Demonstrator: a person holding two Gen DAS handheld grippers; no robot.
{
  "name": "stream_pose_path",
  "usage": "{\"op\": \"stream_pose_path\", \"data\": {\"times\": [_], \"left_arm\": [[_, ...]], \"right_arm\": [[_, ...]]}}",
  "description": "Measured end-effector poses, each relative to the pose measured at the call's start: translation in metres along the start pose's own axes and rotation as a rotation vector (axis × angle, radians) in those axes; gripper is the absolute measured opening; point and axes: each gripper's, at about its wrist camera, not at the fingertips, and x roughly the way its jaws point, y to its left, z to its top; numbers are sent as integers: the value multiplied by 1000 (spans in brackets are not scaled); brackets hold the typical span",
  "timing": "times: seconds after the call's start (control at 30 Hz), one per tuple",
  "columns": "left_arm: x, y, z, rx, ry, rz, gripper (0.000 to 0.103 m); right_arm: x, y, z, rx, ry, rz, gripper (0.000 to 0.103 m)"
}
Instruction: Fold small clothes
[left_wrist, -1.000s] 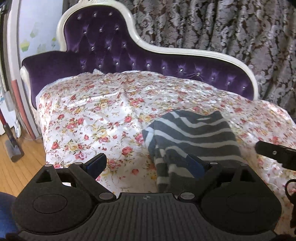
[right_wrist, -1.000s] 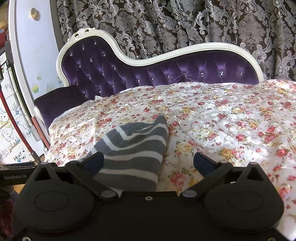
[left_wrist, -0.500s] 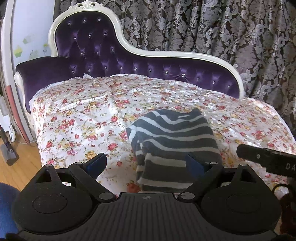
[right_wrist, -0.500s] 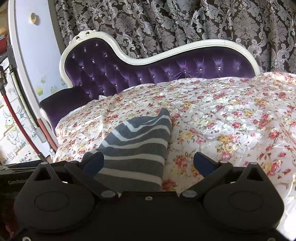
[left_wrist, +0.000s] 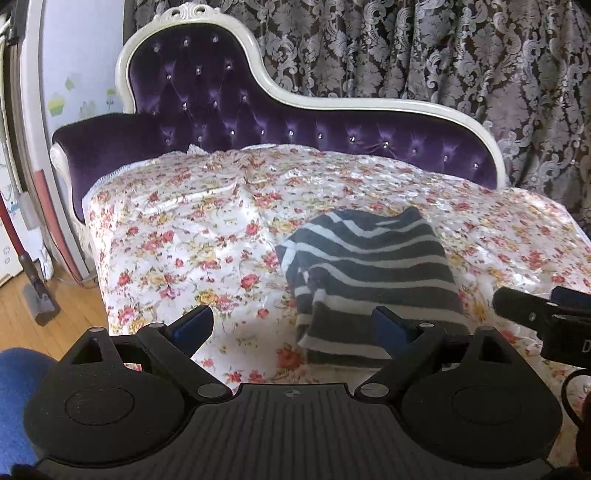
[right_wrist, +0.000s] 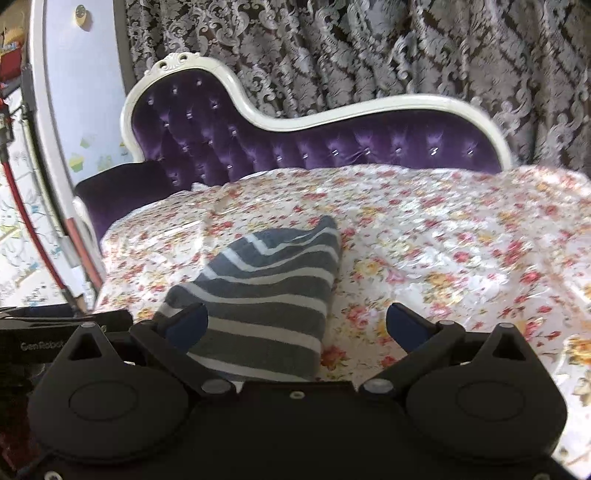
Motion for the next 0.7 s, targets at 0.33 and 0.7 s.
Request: {"op": "stream_pose_path", "data": {"times": [0.33,0.7], "left_arm": [[-3,1,2,-14,4,5,93],[0,2,2,-37,44,5,93]], "right_arm": [[-2,1,2,12,-5,27,102],[-1,-1,1,43,21,70,102]]}}
